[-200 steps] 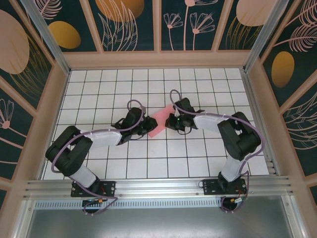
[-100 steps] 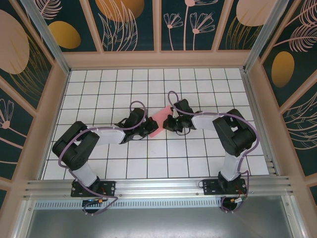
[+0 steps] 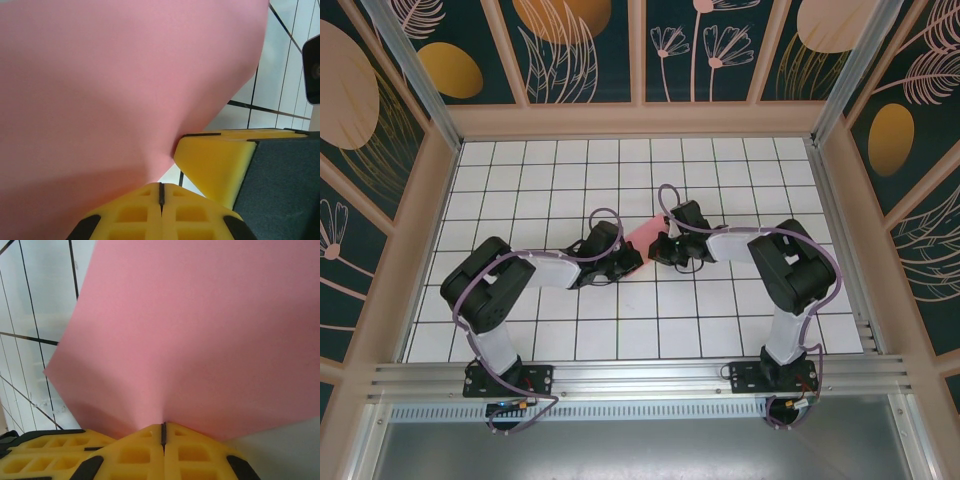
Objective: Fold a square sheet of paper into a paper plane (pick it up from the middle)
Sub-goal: Rotate the square sheet of paper at the center of the table, then first fold in half a square sheet of paper at the center of the table.
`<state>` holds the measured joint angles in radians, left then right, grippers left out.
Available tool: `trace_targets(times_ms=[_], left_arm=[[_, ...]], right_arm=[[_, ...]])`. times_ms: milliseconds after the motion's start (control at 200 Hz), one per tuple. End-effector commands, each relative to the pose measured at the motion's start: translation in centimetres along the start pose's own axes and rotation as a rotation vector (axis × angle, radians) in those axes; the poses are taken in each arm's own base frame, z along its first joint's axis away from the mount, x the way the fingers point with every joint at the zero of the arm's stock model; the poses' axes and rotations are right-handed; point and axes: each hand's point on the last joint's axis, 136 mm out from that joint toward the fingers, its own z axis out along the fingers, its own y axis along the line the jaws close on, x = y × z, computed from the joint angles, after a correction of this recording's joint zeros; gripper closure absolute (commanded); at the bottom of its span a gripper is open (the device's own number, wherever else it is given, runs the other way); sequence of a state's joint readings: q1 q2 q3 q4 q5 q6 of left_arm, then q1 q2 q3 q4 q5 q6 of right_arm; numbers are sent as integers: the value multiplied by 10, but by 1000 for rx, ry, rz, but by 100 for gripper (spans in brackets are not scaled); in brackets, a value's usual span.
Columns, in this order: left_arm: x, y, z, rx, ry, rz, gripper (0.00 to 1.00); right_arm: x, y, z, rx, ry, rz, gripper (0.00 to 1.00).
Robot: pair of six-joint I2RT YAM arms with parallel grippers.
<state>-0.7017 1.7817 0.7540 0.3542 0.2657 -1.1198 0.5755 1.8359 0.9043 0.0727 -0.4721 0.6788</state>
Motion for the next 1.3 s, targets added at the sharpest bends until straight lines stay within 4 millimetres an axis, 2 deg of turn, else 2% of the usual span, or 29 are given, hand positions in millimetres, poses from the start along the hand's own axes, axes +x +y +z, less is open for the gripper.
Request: trace_targets(times_ms=[0, 435, 726, 966, 1001, 1296], left_arm=[[2, -2, 5, -9, 21, 16, 100], [8, 10, 11, -50, 45, 17, 100], [19, 45, 6, -191, 66, -47, 100], [31, 70, 2, -261, 79, -81, 100], [31, 72, 1, -268, 79, -85, 100], [34, 73, -2, -270, 83, -87, 100]], right_arm=[[6, -14, 7, 23, 14, 6, 100], [12, -21, 13, 28, 42, 4, 100], [12, -24, 13, 38, 41, -11, 100], [6, -38, 13, 82, 25, -24, 100], [-6, -47, 6, 92, -4, -3, 100], [-44, -84, -13, 122, -100, 62, 100]])
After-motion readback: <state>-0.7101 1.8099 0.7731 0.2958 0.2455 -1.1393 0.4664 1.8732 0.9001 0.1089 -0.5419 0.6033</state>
